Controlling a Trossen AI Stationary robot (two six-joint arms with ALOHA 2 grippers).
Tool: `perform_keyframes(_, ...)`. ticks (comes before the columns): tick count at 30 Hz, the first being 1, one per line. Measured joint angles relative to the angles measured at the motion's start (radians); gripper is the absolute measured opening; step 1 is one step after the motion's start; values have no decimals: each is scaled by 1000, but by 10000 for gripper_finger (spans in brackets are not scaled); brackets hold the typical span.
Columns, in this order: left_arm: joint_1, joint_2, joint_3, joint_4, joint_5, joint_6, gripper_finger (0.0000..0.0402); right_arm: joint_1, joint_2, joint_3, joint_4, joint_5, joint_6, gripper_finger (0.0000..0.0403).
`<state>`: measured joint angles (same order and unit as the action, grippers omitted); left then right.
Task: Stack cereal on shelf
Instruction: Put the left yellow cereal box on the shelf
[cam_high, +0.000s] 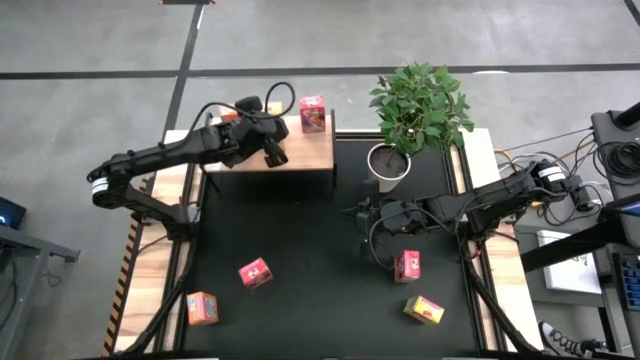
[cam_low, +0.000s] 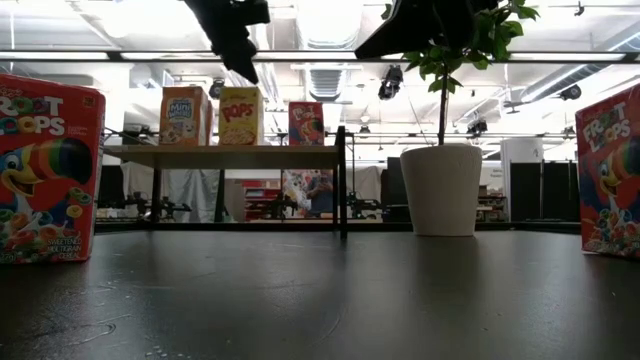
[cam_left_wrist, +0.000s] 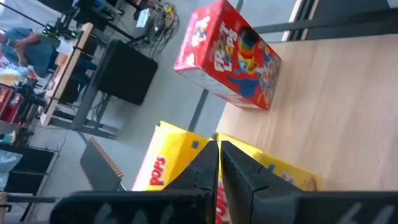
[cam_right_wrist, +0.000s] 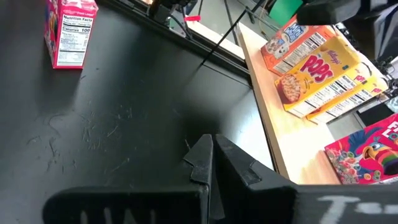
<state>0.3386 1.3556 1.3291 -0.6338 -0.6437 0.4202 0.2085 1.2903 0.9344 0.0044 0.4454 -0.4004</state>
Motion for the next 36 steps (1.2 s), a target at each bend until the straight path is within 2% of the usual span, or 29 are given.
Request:
perform_keyframes(6,4,0,-34,5,-4,-39,1,0,0,-1,0,0,8,9)
perform_keyframes(24,3,-1,-30,-13,-5,-225,1,0,0,-1,0,0,7,9)
perform_keyframes(27,2,-2,-30,-22,-45,-249,1,0,0,-1,0,0,6,9)
perform_keyframes(36,1,-2,-30,-20,-62,-254,1,0,0,-1,0,0,5,9)
